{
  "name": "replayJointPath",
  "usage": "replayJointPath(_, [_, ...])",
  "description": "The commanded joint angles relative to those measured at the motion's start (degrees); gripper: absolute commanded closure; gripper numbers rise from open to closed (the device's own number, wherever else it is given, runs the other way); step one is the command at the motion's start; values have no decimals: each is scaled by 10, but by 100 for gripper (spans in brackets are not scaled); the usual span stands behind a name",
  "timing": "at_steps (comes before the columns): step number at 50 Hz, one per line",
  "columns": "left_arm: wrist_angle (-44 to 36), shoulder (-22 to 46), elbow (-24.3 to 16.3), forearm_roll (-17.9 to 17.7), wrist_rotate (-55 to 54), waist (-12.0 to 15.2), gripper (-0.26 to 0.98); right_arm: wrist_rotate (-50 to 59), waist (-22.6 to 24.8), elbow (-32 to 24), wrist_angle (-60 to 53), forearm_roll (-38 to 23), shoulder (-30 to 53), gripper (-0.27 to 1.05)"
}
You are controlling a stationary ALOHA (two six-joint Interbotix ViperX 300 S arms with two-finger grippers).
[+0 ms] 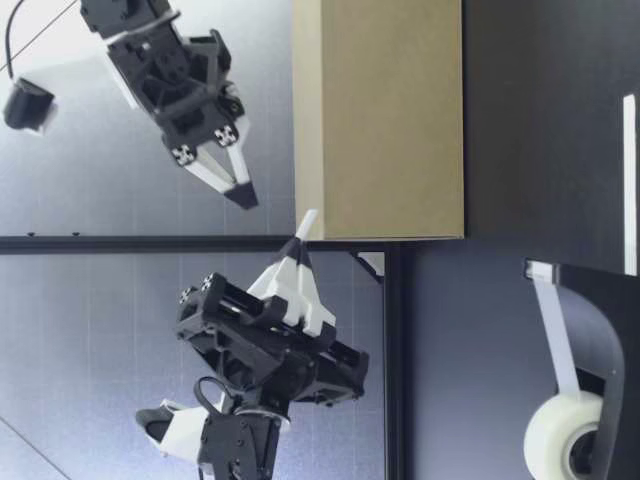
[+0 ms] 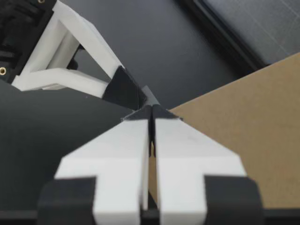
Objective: Cut a small piece of tape from the tape dispenser then place it on the cardboard box's edge.
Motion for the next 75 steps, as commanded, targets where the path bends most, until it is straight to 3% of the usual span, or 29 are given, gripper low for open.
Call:
replayJointPath(1, [-4, -7, -8, -4, 2, 5, 83, -2, -4, -20, -5, -2, 5, 85])
replayJointPath(59, [0, 6, -4, -11, 12, 7, 81, -2, -32, -91, 54, -6, 112, 86])
replayJointPath(66, [-3, 0, -2, -3, 17, 7, 72, -1, -32, -91, 54, -5, 112, 86])
replayJointPath(75, [-3, -8, 4, -1, 23, 7, 41, 0, -32, -91, 54, -5, 109, 86])
